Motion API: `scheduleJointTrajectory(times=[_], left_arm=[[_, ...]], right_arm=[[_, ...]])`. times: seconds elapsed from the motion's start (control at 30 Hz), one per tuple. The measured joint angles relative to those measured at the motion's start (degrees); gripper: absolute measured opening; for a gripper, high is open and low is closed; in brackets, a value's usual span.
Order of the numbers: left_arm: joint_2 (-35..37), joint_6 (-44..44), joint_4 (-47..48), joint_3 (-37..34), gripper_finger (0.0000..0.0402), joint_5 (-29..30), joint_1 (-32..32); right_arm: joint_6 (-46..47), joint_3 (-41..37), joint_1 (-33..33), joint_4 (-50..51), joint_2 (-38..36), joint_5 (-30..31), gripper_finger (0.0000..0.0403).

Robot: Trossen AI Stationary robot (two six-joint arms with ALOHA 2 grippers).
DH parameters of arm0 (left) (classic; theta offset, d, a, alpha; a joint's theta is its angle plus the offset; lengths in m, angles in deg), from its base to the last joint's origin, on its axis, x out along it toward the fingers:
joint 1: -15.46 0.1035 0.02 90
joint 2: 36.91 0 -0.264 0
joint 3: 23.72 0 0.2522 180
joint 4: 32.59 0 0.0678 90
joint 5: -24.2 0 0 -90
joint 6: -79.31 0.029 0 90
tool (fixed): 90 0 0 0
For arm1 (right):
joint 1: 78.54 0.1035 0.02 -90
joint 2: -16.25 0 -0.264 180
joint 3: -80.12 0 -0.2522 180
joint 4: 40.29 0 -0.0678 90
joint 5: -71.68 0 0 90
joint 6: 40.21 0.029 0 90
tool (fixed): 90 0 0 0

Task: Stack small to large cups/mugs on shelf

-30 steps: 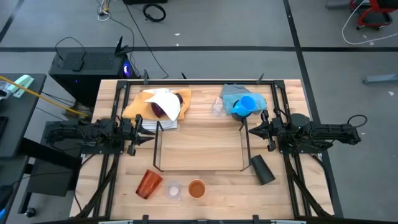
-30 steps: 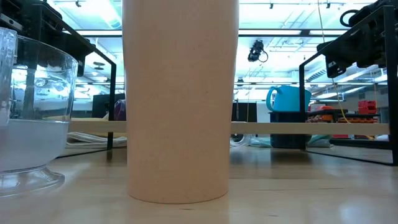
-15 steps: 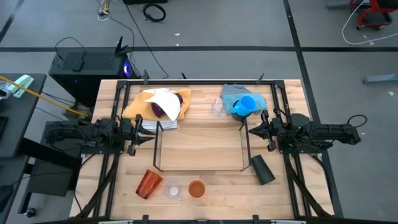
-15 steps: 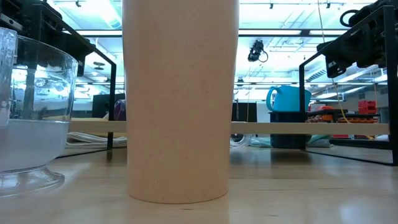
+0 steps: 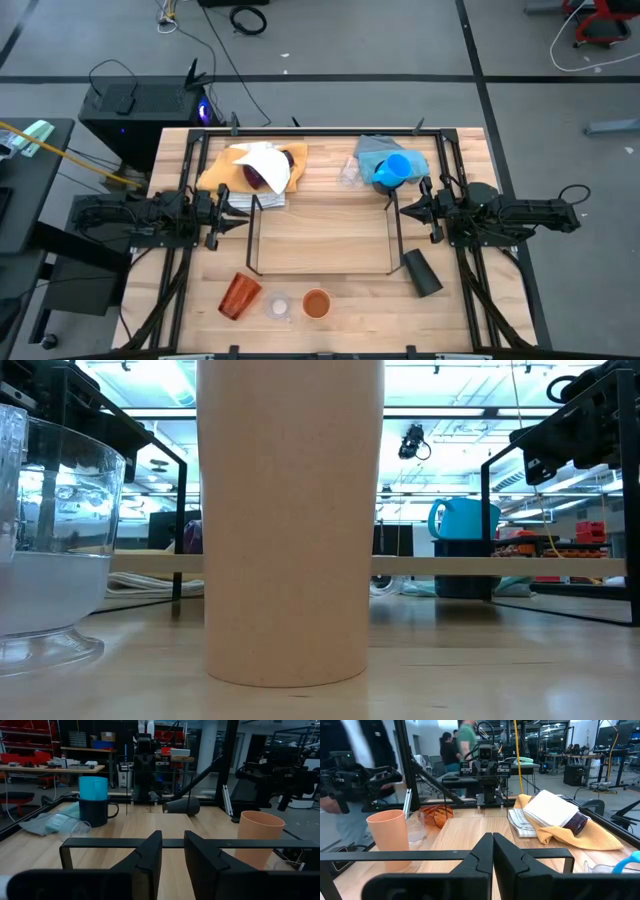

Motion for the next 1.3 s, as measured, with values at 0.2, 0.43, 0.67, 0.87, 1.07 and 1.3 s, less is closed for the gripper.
scheduleJointTrajectory(times=[0.2,0.43,0.67,0.87,1.07,1.3], left_arm=[[0.00,0.02,0.00,0.00,0.0085,0.00,-0.01],[0.00,0.00,0.02,0.00,0.0087,0.01,0.00],[0.00,0.00,0.00,0.00,0.0089,0.01,-0.01],[0.00,0.01,0.01,0.00,0.0083,0.00,0.00],[0.00,-0.01,0.00,0.00,0.0090,0.02,0.00],[0.00,0.00,0.01,0.00,0.0085,0.00,-0.02]], right_arm=[[0.00,0.00,0.00,0.01,0.00,0.01,0.0016],[0.00,0.00,0.00,0.00,0.00,0.02,0.0016],[0.00,0.00,0.00,0.00,0.00,0.02,0.0016],[0.00,0.00,0.00,0.00,0.00,0.02,0.0016],[0.00,0.00,0.00,0.00,0.00,0.02,0.0016],[0.00,0.00,0.00,0.00,0.00,0.02,0.0016]])
